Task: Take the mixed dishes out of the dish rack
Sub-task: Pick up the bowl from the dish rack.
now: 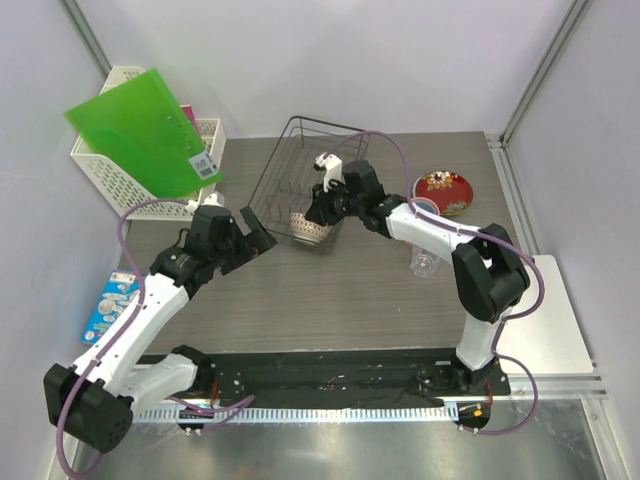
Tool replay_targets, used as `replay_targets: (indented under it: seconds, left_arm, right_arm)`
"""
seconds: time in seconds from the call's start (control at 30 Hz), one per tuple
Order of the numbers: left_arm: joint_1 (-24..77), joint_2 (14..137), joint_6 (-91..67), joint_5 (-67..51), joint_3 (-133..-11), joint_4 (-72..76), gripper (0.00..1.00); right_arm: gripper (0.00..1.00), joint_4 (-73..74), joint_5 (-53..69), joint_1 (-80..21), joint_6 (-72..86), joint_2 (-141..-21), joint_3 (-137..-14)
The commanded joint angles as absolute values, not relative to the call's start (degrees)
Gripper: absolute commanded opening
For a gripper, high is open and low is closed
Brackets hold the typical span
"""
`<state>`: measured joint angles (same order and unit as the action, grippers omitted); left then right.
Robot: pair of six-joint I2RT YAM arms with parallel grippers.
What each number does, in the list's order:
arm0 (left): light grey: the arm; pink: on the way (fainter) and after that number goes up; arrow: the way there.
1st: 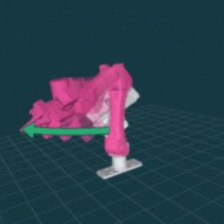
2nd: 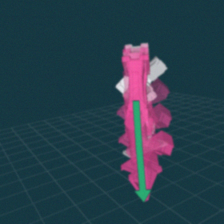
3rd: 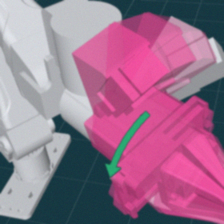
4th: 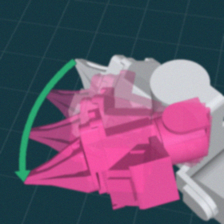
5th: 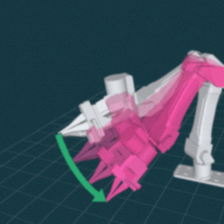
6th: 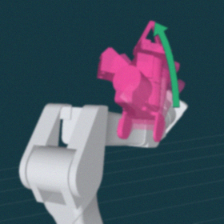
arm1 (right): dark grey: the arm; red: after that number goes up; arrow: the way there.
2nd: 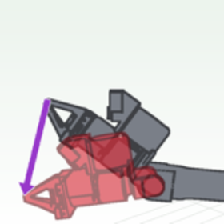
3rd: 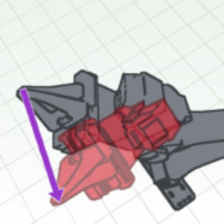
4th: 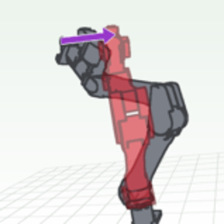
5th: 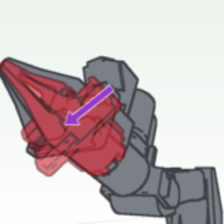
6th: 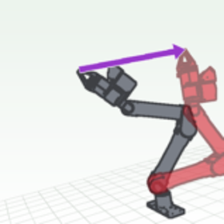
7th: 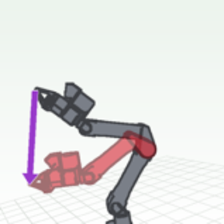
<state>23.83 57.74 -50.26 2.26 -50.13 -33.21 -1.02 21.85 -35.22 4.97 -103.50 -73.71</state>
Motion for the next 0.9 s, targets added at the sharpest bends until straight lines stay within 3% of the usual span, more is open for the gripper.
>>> replay_targets:
  seconds: [0.0,0.6,0.87]
  left_arm:
    - [23.7,58.0,-49.7,1.1,-49.5,-31.5,1.0]
    - [23.7,59.2,-50.3,0.4,-48.7,-30.8,1.0]
    - [23.7,59.1,-50.4,0.4,-48.4,-30.8,1.0]
  right_arm:
    - [0.27,3.0,26.4,-34.2,3.9,-105.8,-75.8]
    - [0.29,3.4,44.5,-30.9,4.3,-111.6,-76.3]
    - [0.08,5.0,43.9,-30.7,2.9,-112.0,-76.8]
